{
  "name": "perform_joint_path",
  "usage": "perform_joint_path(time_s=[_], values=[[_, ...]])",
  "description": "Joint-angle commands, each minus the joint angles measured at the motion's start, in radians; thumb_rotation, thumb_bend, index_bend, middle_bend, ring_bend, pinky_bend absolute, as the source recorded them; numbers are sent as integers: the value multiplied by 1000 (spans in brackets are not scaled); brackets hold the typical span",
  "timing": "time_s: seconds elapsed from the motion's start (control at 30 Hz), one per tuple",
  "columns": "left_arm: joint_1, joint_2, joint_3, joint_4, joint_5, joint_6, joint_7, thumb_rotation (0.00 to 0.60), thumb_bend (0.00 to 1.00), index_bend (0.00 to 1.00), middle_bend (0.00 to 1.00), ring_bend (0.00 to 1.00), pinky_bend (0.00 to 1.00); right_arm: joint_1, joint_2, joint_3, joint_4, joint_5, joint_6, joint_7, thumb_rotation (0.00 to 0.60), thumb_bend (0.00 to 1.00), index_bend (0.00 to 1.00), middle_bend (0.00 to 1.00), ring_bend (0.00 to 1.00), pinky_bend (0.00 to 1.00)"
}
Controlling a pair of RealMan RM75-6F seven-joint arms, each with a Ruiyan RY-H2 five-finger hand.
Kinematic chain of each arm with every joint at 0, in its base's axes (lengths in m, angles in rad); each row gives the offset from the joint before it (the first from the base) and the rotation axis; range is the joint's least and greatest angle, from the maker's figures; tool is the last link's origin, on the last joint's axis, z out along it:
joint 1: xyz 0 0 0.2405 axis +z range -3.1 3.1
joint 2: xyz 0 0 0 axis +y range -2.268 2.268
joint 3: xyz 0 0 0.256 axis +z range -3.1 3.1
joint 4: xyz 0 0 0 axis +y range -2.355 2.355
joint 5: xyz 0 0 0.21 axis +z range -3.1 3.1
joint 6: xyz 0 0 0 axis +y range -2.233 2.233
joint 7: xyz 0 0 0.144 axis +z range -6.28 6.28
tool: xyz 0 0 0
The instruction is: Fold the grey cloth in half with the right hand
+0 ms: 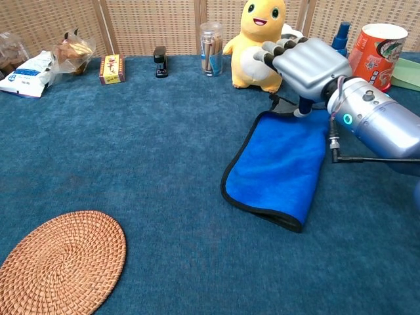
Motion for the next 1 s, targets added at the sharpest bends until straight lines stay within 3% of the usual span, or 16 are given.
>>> perform_joint_path(time_s=[0.03,0.43,0.77,1.0], values=[[-1,0,0,0,-1,-2,0,600,122,0,0,0,0,11,-7,7,6,3,3,-6,600,0,0,0,0,178],[-7,0,-3,6,-12,-15,-10,600,122,0,0,0,0,51,-26,44,18,35,8,-34,600,0,0,0,0,178],[-9,2,-2,10,-11,-19,-23,600,122,0,0,0,0,83,-88,80,108,48,71,-45,600,0,0,0,0,179],[-16,1,-5,19,-20,-32,-32,600,121,0,0,0,0,94,-109,76,144,37,91,-24,600,0,0,0,0,179]])
